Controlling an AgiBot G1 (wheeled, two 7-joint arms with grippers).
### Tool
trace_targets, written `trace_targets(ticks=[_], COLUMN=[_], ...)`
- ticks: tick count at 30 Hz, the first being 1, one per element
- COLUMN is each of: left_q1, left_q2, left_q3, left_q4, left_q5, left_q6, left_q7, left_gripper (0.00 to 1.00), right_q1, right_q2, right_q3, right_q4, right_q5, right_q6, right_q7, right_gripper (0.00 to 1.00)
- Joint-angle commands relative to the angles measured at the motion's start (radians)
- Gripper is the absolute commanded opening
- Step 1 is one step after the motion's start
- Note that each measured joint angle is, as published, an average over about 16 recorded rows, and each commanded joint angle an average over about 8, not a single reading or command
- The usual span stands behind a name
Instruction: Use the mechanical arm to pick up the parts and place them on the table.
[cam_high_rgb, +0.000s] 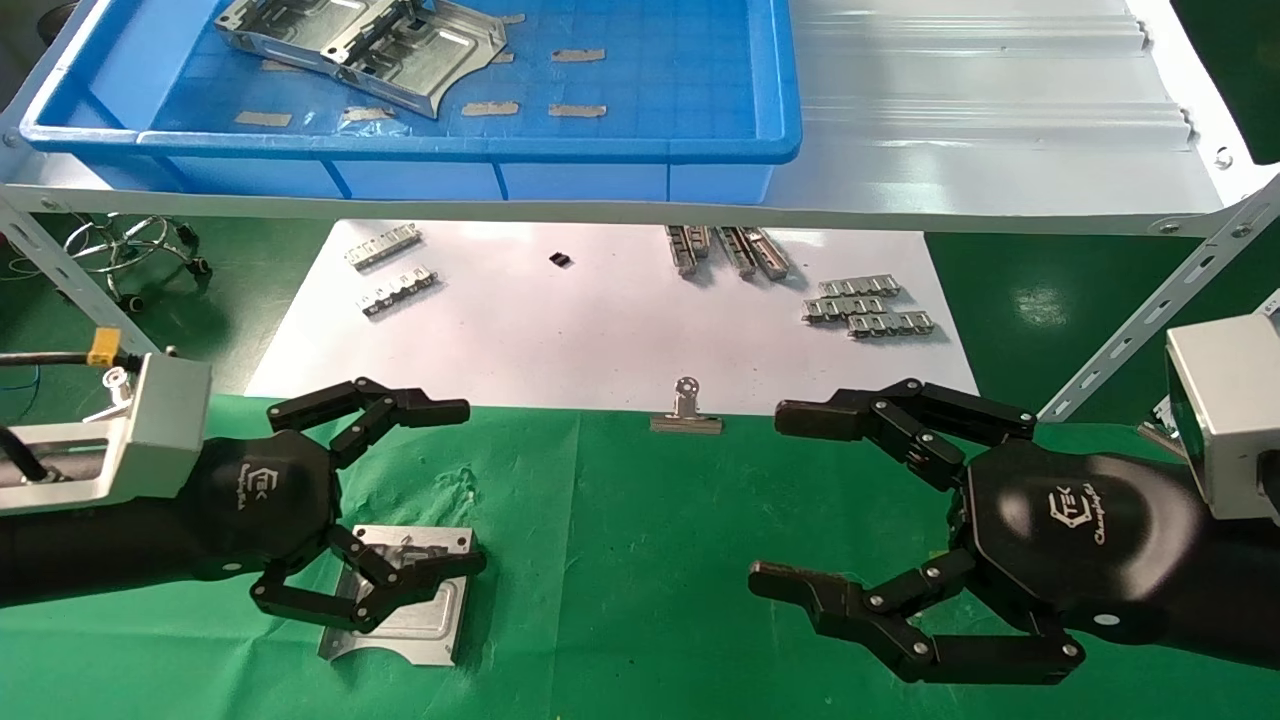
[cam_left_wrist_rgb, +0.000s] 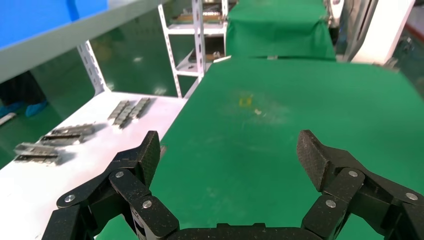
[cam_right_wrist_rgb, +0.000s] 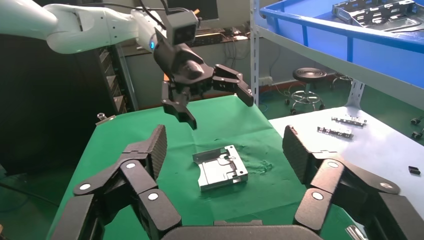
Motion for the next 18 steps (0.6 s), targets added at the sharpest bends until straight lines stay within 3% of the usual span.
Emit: trace_targets(ticks=[1,18], left_q1=[0.02,0.192], left_q2=[-0.009,-0.085], left_q3=[-0.025,-0.231], left_q4=[-0.039,-0.365], left_q5=[-0.006,-0.058], left_q6=[-0.004,-0.036], left_q7=[-0.031,-0.291], left_gripper=[1.0,1.0], right_q1=[0.0,0.0], right_q2=[0.0,0.0], right_q3=[0.0,0.0], right_q4=[0.0,0.0], right_q5=[0.0,0.0], right_q6=[0.0,0.0], right_q7=[0.0,0.0], right_gripper=[1.0,1.0])
